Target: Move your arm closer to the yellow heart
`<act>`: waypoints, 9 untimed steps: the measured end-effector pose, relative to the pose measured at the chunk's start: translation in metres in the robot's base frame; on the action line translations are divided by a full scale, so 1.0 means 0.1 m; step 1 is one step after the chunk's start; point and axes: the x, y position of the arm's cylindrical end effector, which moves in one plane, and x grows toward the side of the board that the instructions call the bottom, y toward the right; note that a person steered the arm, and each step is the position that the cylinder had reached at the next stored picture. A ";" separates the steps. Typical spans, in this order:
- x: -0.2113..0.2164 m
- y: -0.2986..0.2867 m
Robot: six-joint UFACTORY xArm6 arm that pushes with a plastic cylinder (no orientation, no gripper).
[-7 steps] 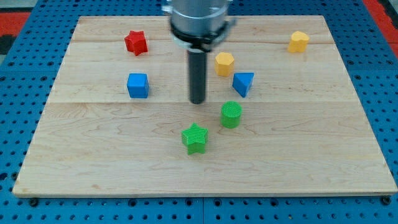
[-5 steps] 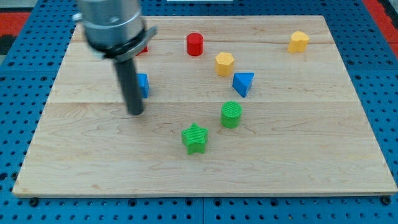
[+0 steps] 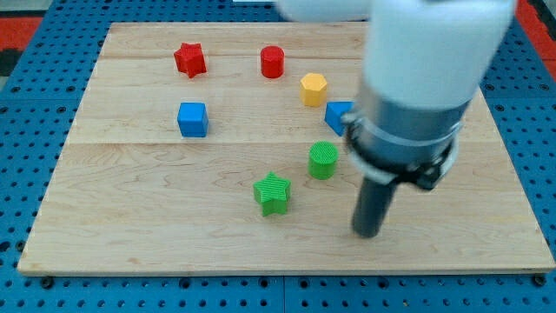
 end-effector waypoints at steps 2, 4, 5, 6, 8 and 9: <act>-1.38 1.27; -2.73 2.30; -2.90 2.18; -2.78 1.71; -2.94 1.25; -2.84 0.94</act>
